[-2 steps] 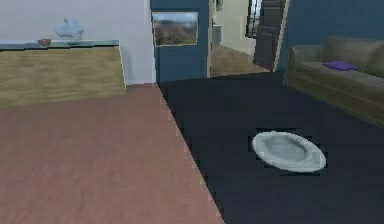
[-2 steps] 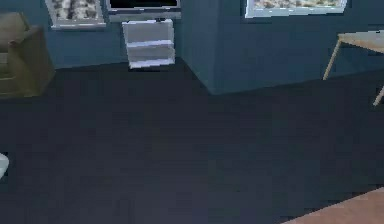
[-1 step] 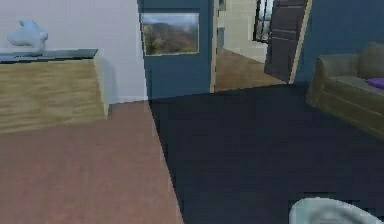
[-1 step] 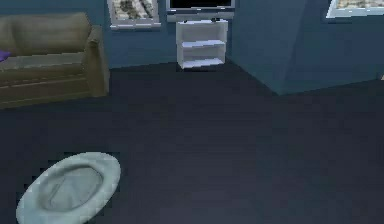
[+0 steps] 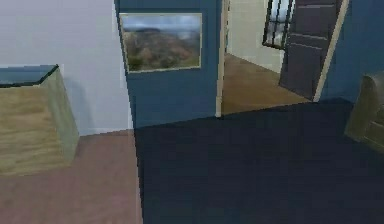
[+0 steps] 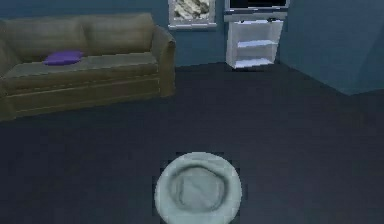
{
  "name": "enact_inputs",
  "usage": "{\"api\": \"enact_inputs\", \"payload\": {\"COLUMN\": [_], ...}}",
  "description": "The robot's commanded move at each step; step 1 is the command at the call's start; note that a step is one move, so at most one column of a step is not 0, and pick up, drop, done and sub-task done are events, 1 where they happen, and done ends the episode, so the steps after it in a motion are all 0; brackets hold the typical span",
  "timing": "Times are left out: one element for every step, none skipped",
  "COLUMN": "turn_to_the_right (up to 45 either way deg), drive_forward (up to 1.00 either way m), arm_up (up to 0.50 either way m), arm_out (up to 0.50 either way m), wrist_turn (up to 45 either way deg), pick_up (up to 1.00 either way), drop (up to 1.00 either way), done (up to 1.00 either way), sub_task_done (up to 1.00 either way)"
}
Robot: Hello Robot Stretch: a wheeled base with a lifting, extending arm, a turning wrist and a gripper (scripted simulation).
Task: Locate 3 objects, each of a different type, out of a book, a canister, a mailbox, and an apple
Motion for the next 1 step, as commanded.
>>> {"api": "enact_inputs", "payload": {"turn_to_the_right": [15.0], "drive_forward": [0.0], "arm_up": [0.0], "arm_out": [0.0], "wrist_turn": [0.0], "pick_up": [0.0], "drop": [0.0], "done": [0.0], "sub_task_done": [0.0]}}
